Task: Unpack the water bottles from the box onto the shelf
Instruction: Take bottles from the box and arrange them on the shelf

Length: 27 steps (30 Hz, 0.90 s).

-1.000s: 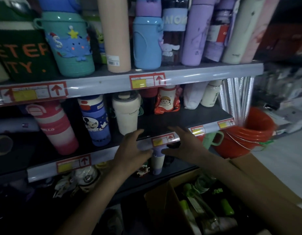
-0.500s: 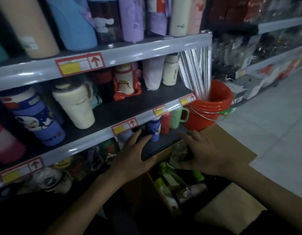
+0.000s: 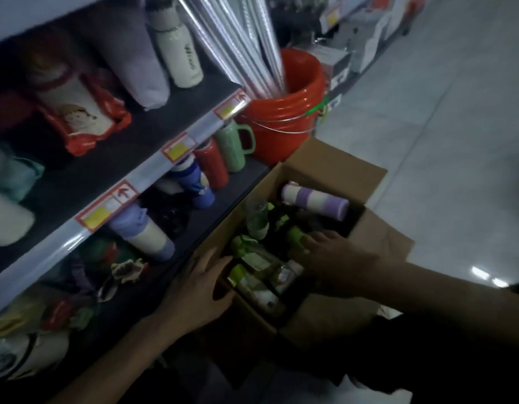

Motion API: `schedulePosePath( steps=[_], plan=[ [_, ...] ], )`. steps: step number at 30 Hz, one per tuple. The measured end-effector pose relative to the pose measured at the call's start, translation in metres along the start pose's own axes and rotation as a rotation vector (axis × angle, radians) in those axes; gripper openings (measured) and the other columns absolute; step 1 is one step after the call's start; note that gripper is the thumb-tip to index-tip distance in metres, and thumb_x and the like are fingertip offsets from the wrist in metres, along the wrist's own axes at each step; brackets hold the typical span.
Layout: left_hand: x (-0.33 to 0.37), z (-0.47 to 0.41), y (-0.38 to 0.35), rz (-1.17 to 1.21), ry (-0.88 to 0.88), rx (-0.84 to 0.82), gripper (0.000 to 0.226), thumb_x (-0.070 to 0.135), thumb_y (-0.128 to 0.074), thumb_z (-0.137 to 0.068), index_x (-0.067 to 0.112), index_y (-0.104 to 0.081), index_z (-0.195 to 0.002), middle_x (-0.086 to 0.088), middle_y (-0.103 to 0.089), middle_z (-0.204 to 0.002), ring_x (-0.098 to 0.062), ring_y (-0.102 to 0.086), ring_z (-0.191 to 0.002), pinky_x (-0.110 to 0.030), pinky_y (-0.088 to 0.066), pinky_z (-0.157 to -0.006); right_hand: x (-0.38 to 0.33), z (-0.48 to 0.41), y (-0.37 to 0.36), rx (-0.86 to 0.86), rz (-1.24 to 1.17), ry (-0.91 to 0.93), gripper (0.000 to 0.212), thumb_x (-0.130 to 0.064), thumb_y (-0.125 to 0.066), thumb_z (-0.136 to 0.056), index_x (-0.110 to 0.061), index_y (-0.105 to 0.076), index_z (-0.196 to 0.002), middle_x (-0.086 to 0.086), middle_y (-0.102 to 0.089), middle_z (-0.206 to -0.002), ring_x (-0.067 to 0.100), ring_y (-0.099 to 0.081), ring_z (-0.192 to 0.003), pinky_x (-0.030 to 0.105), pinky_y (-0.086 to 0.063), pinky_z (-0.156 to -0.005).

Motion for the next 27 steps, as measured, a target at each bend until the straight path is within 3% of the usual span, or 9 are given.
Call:
schedulePosePath(
  steps=[4,7,9,13,19,23,27],
  plan=[
    [0.020,-0.028,-0.019,0.004,0.009,-0.044,0.069,0.050,-0.063,-0.092,0.036,-0.035,-0.154,0.007,-0.015,-0.167,-0.023,-0.033,-0.147,-0.034,-0.042,-0.105,-0.007,0.013,-0.030,-0.129,0.005,-0.012,0.071,-0.042,-0.067,-0.089,-0.018,-0.039,-0.149,0.018,-0.040,-0.148,0.040,-0.043,-0.132,0.047,-0.042,-0.105],
    [0.034,-0.053,-0.043,-0.017,0.018,-0.121,0.073,0.052,-0.062,-0.088,0.034,-0.035,-0.153,0.003,-0.017,-0.166,-0.026,-0.037,-0.144,-0.040,-0.045,-0.106,-0.009,0.018,-0.044,-0.185,-0.006,-0.012,0.073,-0.036,-0.068,-0.088,-0.012,-0.038,-0.150,0.023,-0.037,-0.151,0.041,-0.042,-0.135,0.048,-0.043,-0.106],
    [0.044,-0.068,-0.060,-0.018,0.009,-0.173,0.077,0.052,-0.058,-0.083,0.030,-0.036,-0.153,0.000,-0.021,-0.163,-0.030,-0.040,-0.141,-0.042,-0.045,-0.107,-0.007,0.020,-0.051,-0.232,-0.018,-0.019,0.064,-0.034,-0.065,-0.092,-0.015,-0.041,-0.149,0.020,-0.041,-0.149,0.038,-0.047,-0.132,0.046,-0.044,-0.104],
    [0.061,-0.096,-0.087,0.011,-0.010,-0.216,0.077,0.037,-0.066,-0.090,0.025,-0.030,-0.157,-0.006,-0.017,-0.163,-0.033,-0.039,-0.142,-0.039,-0.042,-0.110,-0.006,0.027,-0.056,-0.291,-0.032,-0.010,0.052,-0.031,-0.061,-0.098,-0.014,-0.046,-0.145,0.013,-0.049,-0.146,0.034,-0.053,-0.129,0.046,-0.043,-0.102],
    [0.070,-0.128,-0.116,-0.361,-0.080,-0.298,0.084,0.033,-0.063,-0.092,0.029,-0.014,-0.160,-0.013,-0.007,-0.166,-0.040,-0.043,-0.138,-0.044,-0.048,-0.099,0.004,0.032,-0.064,-0.296,-0.052,-0.026,0.041,-0.028,-0.057,-0.100,-0.017,-0.051,-0.140,0.009,-0.051,-0.143,0.031,-0.055,-0.125,0.040,-0.047,-0.092],
    [0.068,-0.138,-0.136,-0.507,-0.096,-0.344,0.089,0.024,-0.067,-0.088,0.028,-0.014,-0.160,-0.016,-0.016,-0.163,-0.040,-0.035,-0.140,-0.046,-0.045,-0.102,0.018,0.042,-0.063,-0.339,-0.051,-0.053,0.044,-0.026,-0.051,-0.103,-0.016,-0.044,-0.146,0.012,-0.047,-0.147,0.033,-0.051,-0.130,0.042,-0.045,-0.099],
    [0.070,-0.147,-0.148,-0.662,-0.159,-0.268,0.101,0.027,-0.073,-0.083,0.029,-0.007,-0.161,-0.013,-0.026,-0.160,-0.036,-0.034,-0.140,-0.045,-0.043,-0.101,0.027,0.039,-0.062,-0.314,-0.060,-0.076,0.034,-0.026,-0.051,-0.103,-0.018,-0.054,-0.136,0.007,-0.059,-0.132,0.027,-0.060,-0.117,0.040,-0.049,-0.094]
  ],
)
Point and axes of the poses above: each hand's wrist, its own z-axis away from the middle knuckle, its own y-axis out of the back of the hand, x = y × z, the point moved 9 cm from there along -z, towards the middle knuckle
